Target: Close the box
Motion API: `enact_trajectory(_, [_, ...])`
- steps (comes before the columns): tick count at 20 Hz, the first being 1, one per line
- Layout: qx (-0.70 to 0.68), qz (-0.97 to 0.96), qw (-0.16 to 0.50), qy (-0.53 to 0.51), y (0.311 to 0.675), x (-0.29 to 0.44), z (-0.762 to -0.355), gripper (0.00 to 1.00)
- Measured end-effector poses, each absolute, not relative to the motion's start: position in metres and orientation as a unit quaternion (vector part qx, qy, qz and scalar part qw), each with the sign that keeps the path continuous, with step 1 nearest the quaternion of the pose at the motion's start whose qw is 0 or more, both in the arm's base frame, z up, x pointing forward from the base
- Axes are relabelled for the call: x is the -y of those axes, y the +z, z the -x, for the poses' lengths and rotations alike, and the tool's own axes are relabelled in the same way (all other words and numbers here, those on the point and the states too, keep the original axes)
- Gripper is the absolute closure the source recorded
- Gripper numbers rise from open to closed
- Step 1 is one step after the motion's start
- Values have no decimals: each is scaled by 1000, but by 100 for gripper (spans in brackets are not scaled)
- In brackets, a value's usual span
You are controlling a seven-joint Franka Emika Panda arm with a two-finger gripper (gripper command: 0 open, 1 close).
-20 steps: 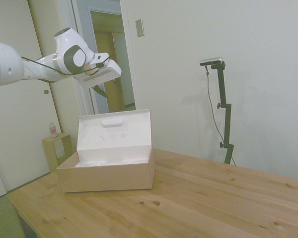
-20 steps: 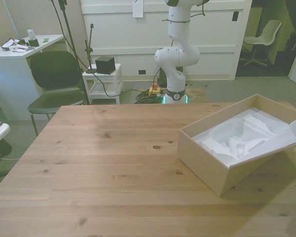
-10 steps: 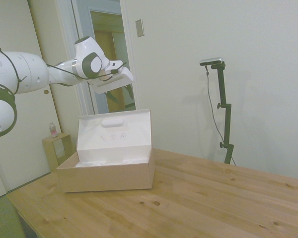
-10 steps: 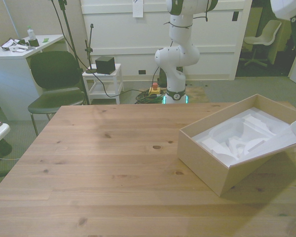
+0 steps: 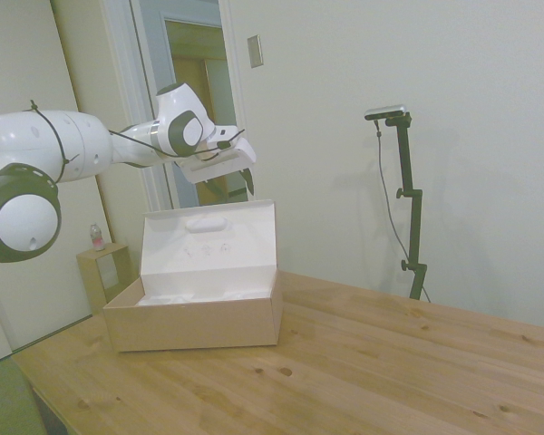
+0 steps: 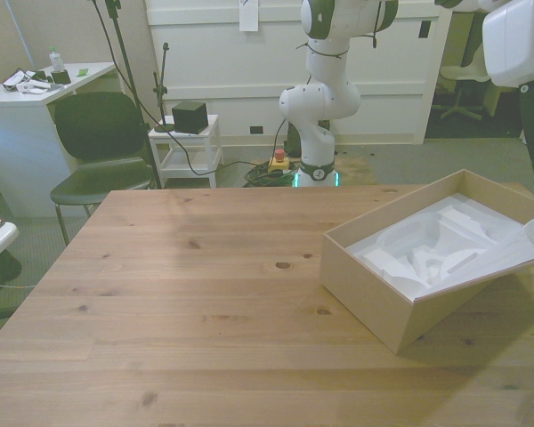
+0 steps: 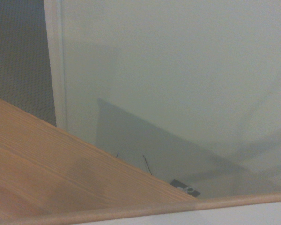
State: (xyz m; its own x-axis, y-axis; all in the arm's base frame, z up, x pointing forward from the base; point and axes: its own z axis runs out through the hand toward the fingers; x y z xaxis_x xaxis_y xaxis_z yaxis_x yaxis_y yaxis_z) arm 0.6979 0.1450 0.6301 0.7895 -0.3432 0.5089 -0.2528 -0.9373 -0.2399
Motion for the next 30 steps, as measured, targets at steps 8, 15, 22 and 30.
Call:
enact_trajectory(8, [-156,944,84,-279,634,-145,-710,0])
enact_trajectory(15, [-154,947,95,-264,624,-151,-730,0])
enact_trajectory(22, [-157,949,96,-255,606,-152,-749,0])
enact_trajectory(30, [-182,955,76,-221,619,-154,-739,0])
